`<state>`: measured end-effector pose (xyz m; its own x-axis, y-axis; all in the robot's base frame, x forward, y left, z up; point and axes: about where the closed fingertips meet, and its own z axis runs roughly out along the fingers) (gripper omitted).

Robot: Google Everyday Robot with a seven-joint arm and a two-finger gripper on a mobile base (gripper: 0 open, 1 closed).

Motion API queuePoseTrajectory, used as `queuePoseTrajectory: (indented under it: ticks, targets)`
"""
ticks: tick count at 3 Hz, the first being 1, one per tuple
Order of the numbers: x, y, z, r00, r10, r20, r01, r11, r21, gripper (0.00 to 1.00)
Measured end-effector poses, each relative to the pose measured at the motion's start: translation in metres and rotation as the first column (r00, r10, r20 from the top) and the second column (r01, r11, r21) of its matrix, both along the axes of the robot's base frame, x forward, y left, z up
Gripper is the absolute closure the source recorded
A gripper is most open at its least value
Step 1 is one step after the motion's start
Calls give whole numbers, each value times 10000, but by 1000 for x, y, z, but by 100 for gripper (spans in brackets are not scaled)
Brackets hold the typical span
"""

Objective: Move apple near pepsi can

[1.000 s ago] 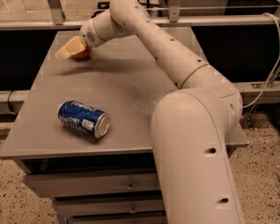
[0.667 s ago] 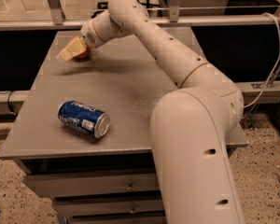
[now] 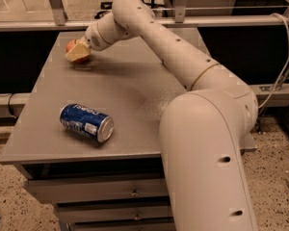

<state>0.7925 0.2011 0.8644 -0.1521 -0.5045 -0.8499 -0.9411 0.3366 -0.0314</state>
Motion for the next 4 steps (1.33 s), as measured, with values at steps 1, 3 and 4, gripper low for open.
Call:
queuePoseTrajectory:
  ticks: [1,3,4]
  targets:
    - [0,-8,2,9998,-72,186,72,10000,1,72]
    - [-85,-100,106,9897,343,1388,-245,9971,-719,100]
    - [-88,-100,106,9899,388,1362,-290,9969,-733,100]
